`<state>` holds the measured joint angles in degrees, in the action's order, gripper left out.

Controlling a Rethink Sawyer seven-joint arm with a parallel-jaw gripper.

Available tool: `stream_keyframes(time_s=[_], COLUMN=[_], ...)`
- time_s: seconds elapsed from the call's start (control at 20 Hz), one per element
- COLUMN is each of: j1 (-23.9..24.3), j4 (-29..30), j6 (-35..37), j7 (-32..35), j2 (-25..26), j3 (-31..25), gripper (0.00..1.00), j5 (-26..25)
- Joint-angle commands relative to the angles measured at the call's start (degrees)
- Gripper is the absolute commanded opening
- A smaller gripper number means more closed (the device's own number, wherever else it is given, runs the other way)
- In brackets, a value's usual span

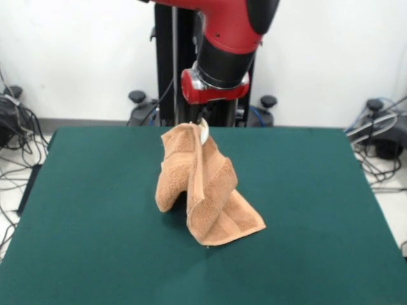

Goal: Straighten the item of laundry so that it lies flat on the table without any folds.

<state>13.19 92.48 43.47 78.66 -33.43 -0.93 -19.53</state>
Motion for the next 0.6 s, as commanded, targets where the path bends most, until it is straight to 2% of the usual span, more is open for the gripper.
stream_keyframes(time_s=[0.05,0.6], j1=[-0.8,-0.3], j4=[2.6,1.0], j6=[-2.1,-2.6], j7=[12.0,11.2], j2=[1.7,2.7], j3=[2.4,2.4], gripper=[0.00,0.00], j5=[-0.4,0.3])
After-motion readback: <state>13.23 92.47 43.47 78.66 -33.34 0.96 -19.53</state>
